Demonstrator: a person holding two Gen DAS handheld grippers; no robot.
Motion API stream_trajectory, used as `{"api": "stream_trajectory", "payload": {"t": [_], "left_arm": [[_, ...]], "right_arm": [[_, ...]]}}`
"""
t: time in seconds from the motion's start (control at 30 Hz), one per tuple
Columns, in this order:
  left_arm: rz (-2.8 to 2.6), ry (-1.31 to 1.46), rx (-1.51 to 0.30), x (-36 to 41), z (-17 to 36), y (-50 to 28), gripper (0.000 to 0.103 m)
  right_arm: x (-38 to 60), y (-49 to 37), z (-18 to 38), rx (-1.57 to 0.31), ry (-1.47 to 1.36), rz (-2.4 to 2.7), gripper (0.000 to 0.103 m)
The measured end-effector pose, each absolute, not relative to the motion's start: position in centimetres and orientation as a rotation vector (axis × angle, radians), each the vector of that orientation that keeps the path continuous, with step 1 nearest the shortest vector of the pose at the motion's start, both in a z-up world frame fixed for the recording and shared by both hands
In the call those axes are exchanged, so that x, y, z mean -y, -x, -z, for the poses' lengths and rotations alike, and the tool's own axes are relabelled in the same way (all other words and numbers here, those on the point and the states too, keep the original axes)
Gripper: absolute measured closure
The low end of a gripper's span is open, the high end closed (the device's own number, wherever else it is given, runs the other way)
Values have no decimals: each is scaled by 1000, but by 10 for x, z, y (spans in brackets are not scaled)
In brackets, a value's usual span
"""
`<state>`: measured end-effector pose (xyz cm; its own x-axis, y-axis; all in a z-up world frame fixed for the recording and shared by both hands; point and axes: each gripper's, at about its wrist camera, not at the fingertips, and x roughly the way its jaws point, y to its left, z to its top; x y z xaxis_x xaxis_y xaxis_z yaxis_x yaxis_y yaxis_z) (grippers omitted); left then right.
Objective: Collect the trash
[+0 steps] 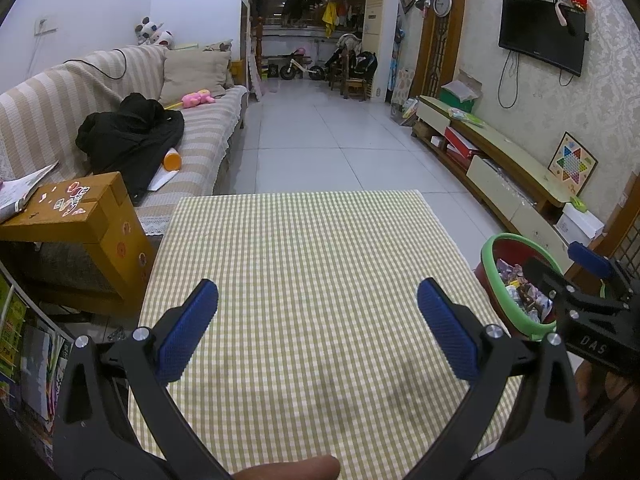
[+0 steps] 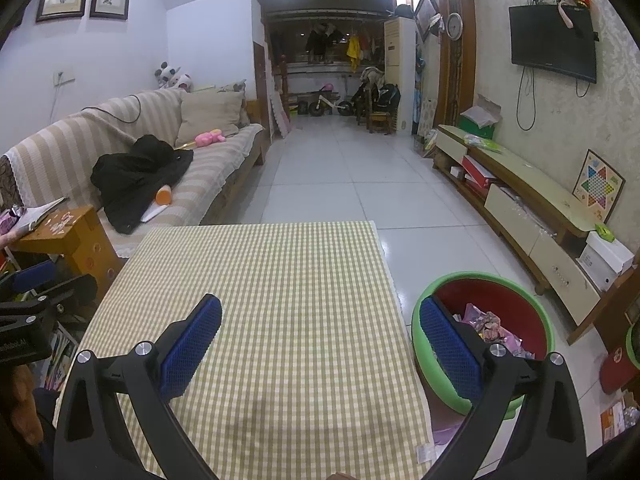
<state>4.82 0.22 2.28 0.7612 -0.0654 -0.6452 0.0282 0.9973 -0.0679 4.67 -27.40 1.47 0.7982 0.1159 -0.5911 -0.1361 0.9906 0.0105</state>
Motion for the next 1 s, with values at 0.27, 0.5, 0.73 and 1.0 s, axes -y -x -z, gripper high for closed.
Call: {"api": "stream_trajectory", "payload": {"t": [0.27, 0.5, 0.73, 1.0], "left_arm": [[51, 57, -705, -1, -23, -48, 5], [50, 55, -714, 0, -22, -49, 5], [49, 55, -713, 1, -22, -49, 5], [28, 85, -683, -5, -24, -46, 5]], "right_arm": [[274, -47, -14, -634, 35, -137, 7], [273, -47, -13, -637, 36, -139, 7], [272, -47, -12, -639, 36, -140, 7], [271, -47, -11, -642, 36, -141, 7]]}}
